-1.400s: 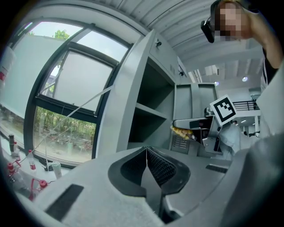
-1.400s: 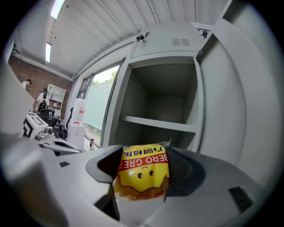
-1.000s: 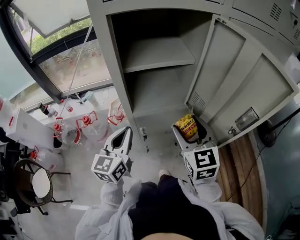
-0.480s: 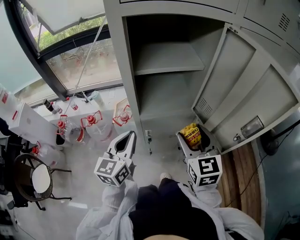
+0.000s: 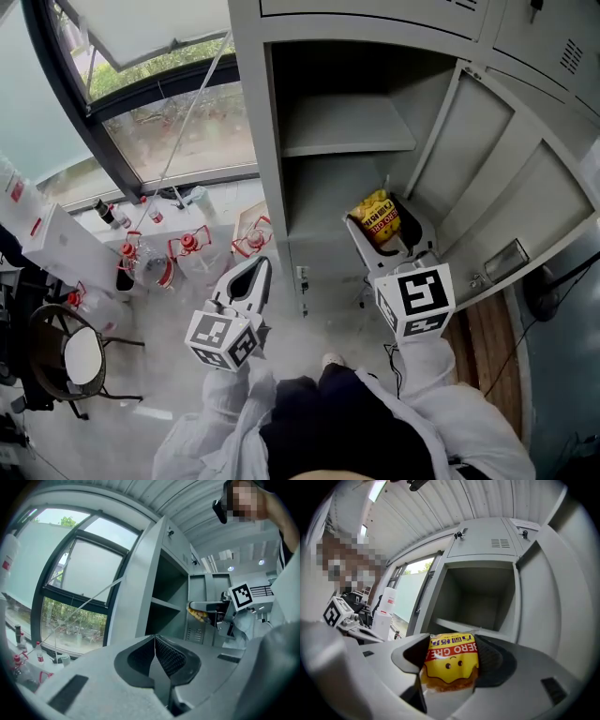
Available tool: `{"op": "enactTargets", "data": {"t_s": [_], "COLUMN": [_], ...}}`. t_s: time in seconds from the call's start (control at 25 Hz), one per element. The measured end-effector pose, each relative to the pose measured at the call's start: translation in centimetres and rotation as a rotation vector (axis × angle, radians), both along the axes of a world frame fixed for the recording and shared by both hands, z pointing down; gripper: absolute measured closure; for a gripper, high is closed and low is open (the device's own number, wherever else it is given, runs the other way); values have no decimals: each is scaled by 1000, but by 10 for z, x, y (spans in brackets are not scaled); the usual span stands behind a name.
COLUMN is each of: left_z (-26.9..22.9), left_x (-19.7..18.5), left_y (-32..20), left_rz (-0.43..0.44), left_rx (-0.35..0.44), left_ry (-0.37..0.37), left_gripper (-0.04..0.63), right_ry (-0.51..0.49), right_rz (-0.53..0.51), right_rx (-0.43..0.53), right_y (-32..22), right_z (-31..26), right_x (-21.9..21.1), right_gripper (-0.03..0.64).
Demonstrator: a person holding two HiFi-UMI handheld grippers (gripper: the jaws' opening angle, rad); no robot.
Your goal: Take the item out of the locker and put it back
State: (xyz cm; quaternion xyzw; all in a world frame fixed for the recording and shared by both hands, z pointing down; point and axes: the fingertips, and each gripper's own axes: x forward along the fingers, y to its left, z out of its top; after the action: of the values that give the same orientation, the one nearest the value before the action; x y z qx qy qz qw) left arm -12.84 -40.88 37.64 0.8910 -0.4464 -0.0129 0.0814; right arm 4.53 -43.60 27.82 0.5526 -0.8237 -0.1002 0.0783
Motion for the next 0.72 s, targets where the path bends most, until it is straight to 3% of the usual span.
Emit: {"op": "enactTargets", "data": {"t_s": [0.32,0.72], "left_z": [-5,-7], "left_x": [-8,-23], "left_y": [0,-4], "left_rz": [-25,-75], "left_rx": [17,27], "left_ry": [7,24], "left_gripper": [584,584], "right_ry": [50,232], "right_rz": [-74,-149], "right_rx": [140,91], "right_y": [-62,-148], "right_z": [-94,-118], "right_x": [-30,-58], "right_gripper": [333,333]}}
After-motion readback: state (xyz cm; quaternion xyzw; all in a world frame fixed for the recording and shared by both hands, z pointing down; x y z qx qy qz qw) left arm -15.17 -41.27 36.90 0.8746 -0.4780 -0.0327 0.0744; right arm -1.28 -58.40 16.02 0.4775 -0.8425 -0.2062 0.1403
